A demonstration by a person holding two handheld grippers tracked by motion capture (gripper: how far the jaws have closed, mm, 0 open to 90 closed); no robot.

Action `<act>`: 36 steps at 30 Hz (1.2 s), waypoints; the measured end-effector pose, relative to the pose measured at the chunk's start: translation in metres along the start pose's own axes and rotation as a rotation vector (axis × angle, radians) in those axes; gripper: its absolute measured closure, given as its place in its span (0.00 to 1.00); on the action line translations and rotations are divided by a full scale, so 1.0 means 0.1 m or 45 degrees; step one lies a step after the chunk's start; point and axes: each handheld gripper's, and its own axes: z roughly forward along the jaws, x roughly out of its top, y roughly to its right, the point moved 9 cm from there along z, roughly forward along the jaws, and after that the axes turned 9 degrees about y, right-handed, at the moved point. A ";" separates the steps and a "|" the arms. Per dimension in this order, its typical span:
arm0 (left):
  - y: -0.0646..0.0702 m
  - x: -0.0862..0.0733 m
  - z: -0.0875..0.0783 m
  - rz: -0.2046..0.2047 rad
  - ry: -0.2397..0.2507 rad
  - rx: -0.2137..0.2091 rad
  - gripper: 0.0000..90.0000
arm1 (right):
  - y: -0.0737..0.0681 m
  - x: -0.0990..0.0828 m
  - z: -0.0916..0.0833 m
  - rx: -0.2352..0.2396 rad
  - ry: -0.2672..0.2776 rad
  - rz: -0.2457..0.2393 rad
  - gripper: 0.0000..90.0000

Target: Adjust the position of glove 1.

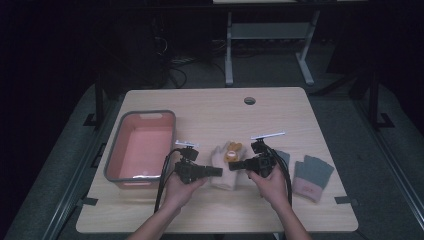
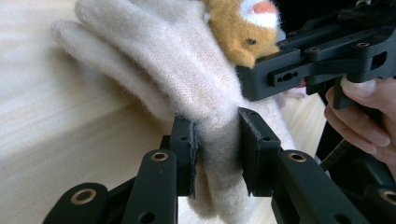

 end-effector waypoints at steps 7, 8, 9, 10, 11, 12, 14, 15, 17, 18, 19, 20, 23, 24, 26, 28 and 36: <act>0.04 0.14 -0.14 0.021 0.030 -0.003 0.77 | -0.13 0.14 -0.03 0.012 0.006 -0.033 0.91; 0.05 0.16 -0.15 0.022 0.039 -0.002 0.77 | -0.18 0.19 -0.03 0.013 0.005 -0.045 0.90; 0.05 0.17 -0.17 0.028 0.041 -0.003 0.77 | -0.18 0.19 -0.03 0.013 0.005 -0.045 0.90; 0.05 0.20 -0.19 0.031 0.043 -0.003 0.77 | -0.19 0.21 -0.03 0.013 0.001 -0.051 0.90; 0.06 0.22 -0.21 0.030 0.050 -0.003 0.77 | -0.22 0.24 -0.03 0.014 0.004 -0.044 0.90; 0.06 0.24 -0.23 0.041 0.055 -0.006 0.77 | -0.24 0.26 -0.03 0.018 0.005 -0.050 0.90; 0.08 0.28 -0.27 0.046 0.055 -0.008 0.77 | -0.28 0.30 -0.04 0.025 0.008 -0.060 0.90; 0.08 0.30 -0.29 0.054 0.058 -0.007 0.77 | -0.30 0.32 -0.04 0.027 0.005 -0.058 0.90; 0.09 0.34 -0.32 0.069 0.064 -0.005 0.77 | -0.34 0.36 -0.04 0.031 0.010 -0.058 0.90; 0.09 0.36 -0.34 0.076 0.067 -0.002 0.77 | -0.35 0.38 -0.05 0.033 0.013 -0.065 0.90; 0.10 0.38 -0.36 0.064 0.076 -0.002 0.77 | -0.37 0.40 -0.05 0.042 0.019 -0.065 0.90; 0.11 0.41 -0.38 0.067 0.079 -0.002 0.77 | -0.39 0.42 -0.05 0.044 0.021 -0.054 0.90; 0.10 0.46 -0.42 0.082 0.079 0.002 0.77 | -0.43 0.47 -0.04 0.053 0.025 -0.062 0.90; 0.10 0.47 -0.44 0.082 0.083 0.003 0.77 | -0.44 0.48 -0.04 0.052 0.022 -0.065 0.90; 0.10 0.51 -0.47 0.088 0.084 0.000 0.77 | -0.47 0.52 -0.03 0.061 0.026 -0.065 0.90; 0.09 0.54 -0.50 0.084 0.095 0.000 0.77 | -0.50 0.56 -0.03 0.067 0.027 -0.065 0.90; 0.07 0.67 -0.66 0.084 0.118 0.007 0.77 | -0.65 0.70 0.02 0.079 0.026 -0.090 0.90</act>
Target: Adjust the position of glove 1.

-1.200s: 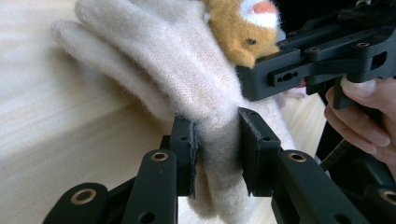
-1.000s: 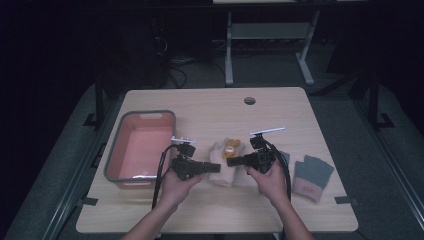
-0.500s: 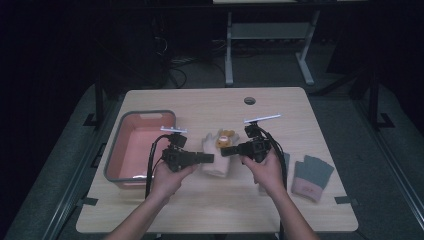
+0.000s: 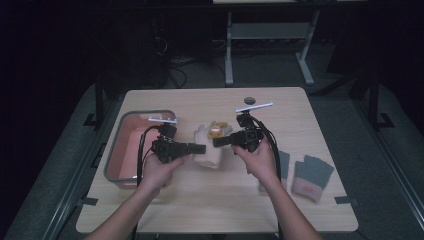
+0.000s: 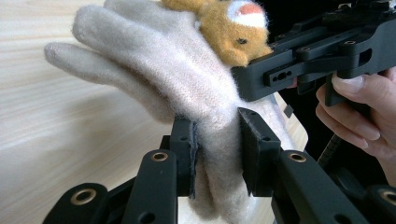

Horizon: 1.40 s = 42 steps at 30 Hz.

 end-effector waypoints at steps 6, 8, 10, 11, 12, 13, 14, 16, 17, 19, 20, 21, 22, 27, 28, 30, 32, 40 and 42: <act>-0.03 0.10 -0.10 0.004 0.008 0.007 0.77 | -0.08 0.10 0.05 0.006 -0.004 -0.027 0.90; -0.04 0.13 -0.13 0.011 0.009 0.013 0.77 | -0.11 0.13 0.06 0.014 -0.008 -0.021 0.90; -0.04 0.16 -0.16 0.010 0.017 0.016 0.77 | -0.13 0.16 0.08 0.014 -0.009 -0.029 0.90; -0.05 0.17 -0.18 0.014 0.016 0.016 0.77 | -0.15 0.18 0.09 0.015 -0.009 -0.028 0.90; -0.05 0.19 -0.20 0.011 0.018 0.018 0.77 | -0.16 0.20 0.10 0.018 -0.007 -0.035 0.90; -0.06 0.20 -0.21 0.012 0.021 0.016 0.77 | -0.18 0.21 0.10 0.018 -0.007 -0.037 0.90; -0.06 0.22 -0.23 0.009 0.024 0.019 0.77 | -0.19 0.23 0.11 0.019 -0.005 -0.037 0.90; -0.07 0.25 -0.26 0.005 0.029 0.018 0.77 | -0.22 0.27 0.13 0.019 -0.007 -0.045 0.90; -0.08 0.27 -0.27 0.006 0.033 0.016 0.77 | -0.24 0.28 0.14 0.021 -0.007 -0.045 0.90; -0.09 0.29 -0.31 0.002 0.037 0.019 0.77 | -0.27 0.31 0.16 0.021 -0.008 -0.050 0.90; -0.10 0.30 -0.32 0.001 0.037 0.021 0.77 | -0.28 0.33 0.17 0.021 -0.010 -0.054 0.90; -0.11 0.32 -0.34 0.000 0.041 0.022 0.77 | -0.29 0.34 0.18 0.021 -0.012 -0.058 0.90; -0.11 0.33 -0.36 -0.003 0.046 0.023 0.77 | -0.31 0.36 0.19 0.022 -0.008 -0.066 0.90; -0.15 0.39 -0.46 -0.002 0.060 0.034 0.77 | -0.39 0.44 0.26 0.037 -0.012 -0.071 0.90; -0.16 0.41 -0.48 -0.006 0.064 0.034 0.77 | -0.41 0.46 0.28 0.040 -0.007 -0.080 0.90; -0.18 0.43 -0.53 -0.012 0.069 0.036 0.77 | -0.45 0.48 0.30 0.048 -0.011 -0.072 0.90; -0.20 0.45 -0.57 -0.013 0.077 0.042 0.77 | -0.48 0.51 0.34 0.051 -0.015 -0.085 0.90; -0.29 0.50 -0.74 -0.023 0.097 0.064 0.77 | -0.62 0.60 0.48 0.079 -0.031 -0.093 0.90; -0.31 0.51 -0.79 -0.023 0.101 0.069 0.77 | -0.65 0.62 0.52 0.087 -0.030 -0.095 0.90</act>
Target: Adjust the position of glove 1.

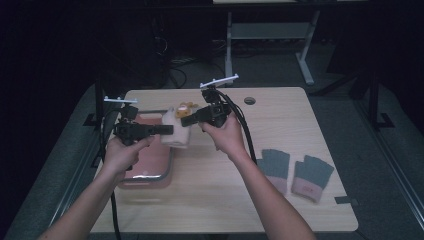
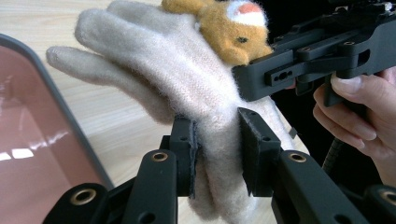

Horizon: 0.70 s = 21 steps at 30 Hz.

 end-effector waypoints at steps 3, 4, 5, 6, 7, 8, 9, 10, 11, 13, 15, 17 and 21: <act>-0.04 0.02 -0.05 0.003 0.006 0.012 0.77 | -0.03 0.02 0.05 0.009 -0.006 -0.006 0.90; -0.05 0.03 -0.07 0.006 0.007 0.016 0.77 | -0.04 0.03 0.07 0.009 -0.005 -0.010 0.90; -0.06 0.03 -0.09 0.010 0.010 0.019 0.77 | -0.06 0.04 0.09 0.010 -0.010 -0.008 0.90; -0.07 0.03 -0.11 0.013 0.010 0.019 0.77 | -0.07 0.05 0.11 0.010 -0.008 -0.008 0.90; -0.09 0.04 -0.13 0.016 0.011 0.022 0.77 | -0.08 0.06 0.12 0.012 -0.013 -0.015 0.90; -0.09 0.05 -0.14 0.003 0.018 0.026 0.77 | -0.09 0.07 0.14 0.015 -0.013 -0.017 0.90; -0.10 0.05 -0.16 -0.001 0.022 0.030 0.77 | -0.11 0.08 0.16 0.020 -0.013 -0.017 0.90; -0.11 0.06 -0.18 -0.001 0.023 0.033 0.77 | -0.12 0.08 0.17 0.020 -0.016 -0.013 0.90; -0.12 0.06 -0.20 0.001 0.022 0.036 0.77 | -0.13 0.09 0.19 0.023 -0.019 -0.017 0.90; -0.15 0.07 -0.24 -0.004 0.027 0.043 0.77 | -0.15 0.10 0.22 0.022 -0.022 -0.025 0.90; -0.17 0.07 -0.27 -0.005 0.029 0.047 0.77 | -0.18 0.12 0.27 0.023 -0.024 -0.030 0.90; -0.19 0.08 -0.30 -0.007 0.033 0.052 0.77 | -0.21 0.13 0.30 0.027 -0.027 -0.038 0.90; -0.24 0.09 -0.38 -0.007 0.037 0.065 0.77 | -0.26 0.15 0.38 0.039 -0.034 -0.041 0.90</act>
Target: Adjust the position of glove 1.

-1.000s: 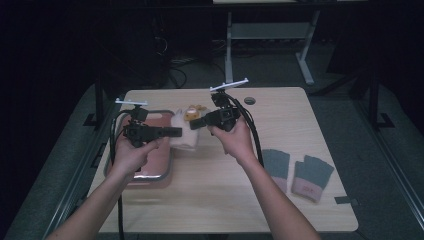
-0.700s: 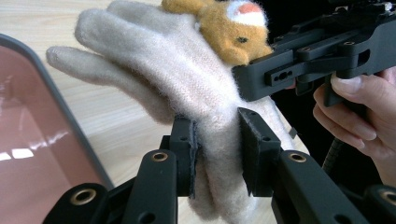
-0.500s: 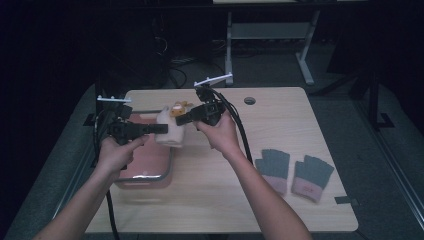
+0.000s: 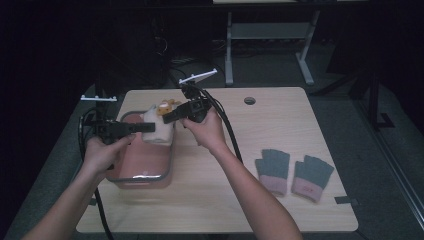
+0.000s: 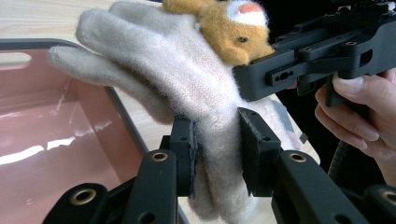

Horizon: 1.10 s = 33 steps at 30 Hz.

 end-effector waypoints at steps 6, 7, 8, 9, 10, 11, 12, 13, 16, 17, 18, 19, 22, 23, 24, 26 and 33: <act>-0.09 -0.01 -0.09 -0.008 0.003 0.020 0.77 | -0.04 0.02 0.12 0.005 -0.018 -0.019 0.90; -0.10 -0.01 -0.10 -0.009 0.005 0.024 0.77 | -0.06 0.02 0.14 0.006 -0.024 -0.008 0.90; -0.12 -0.01 -0.12 -0.014 0.005 0.028 0.77 | -0.06 0.02 0.16 0.007 -0.025 -0.010 0.90; -0.13 -0.01 -0.13 -0.013 0.003 0.032 0.77 | -0.07 0.02 0.19 0.011 -0.028 -0.011 0.90; -0.14 -0.02 -0.14 -0.021 0.006 0.037 0.77 | -0.07 0.02 0.20 0.012 -0.033 -0.013 0.90; -0.16 -0.02 -0.15 -0.022 0.006 0.038 0.77 | -0.08 0.02 0.23 0.018 -0.034 -0.016 0.90; -0.17 -0.02 -0.16 -0.030 0.008 0.041 0.77 | -0.08 0.01 0.24 0.018 -0.041 -0.014 0.90; -0.18 -0.03 -0.18 -0.028 0.004 0.043 0.77 | -0.09 0.01 0.27 0.024 -0.039 -0.011 0.90; -0.24 -0.05 -0.21 -0.041 -0.005 0.051 0.77 | -0.10 0.00 0.33 0.022 -0.054 -0.015 0.90; -0.25 -0.05 -0.21 -0.045 -0.003 0.052 0.77 | -0.10 0.00 0.35 0.026 -0.058 -0.014 0.90; -0.26 -0.07 -0.21 -0.047 -0.008 0.056 0.77 | -0.10 -0.01 0.36 0.027 -0.058 -0.010 0.90; -0.27 -0.07 -0.22 -0.053 -0.006 0.057 0.77 | -0.09 -0.02 0.38 0.030 -0.067 -0.006 0.90; -0.33 -0.10 -0.22 -0.063 -0.010 0.063 0.77 | -0.08 -0.03 0.44 0.038 -0.073 0.006 0.90; -0.34 -0.10 -0.23 -0.065 -0.012 0.067 0.77 | -0.07 -0.04 0.46 0.043 -0.077 0.004 0.90; -0.35 -0.11 -0.23 -0.068 -0.011 0.069 0.77 | -0.07 -0.04 0.47 0.043 -0.082 0.010 0.90; -0.39 -0.13 -0.23 -0.076 -0.017 0.078 0.77 | -0.06 -0.05 0.52 0.045 -0.087 0.014 0.90; -0.51 -0.21 -0.23 -0.095 -0.036 0.098 0.77 | 0.00 -0.12 0.65 0.055 -0.117 0.033 0.90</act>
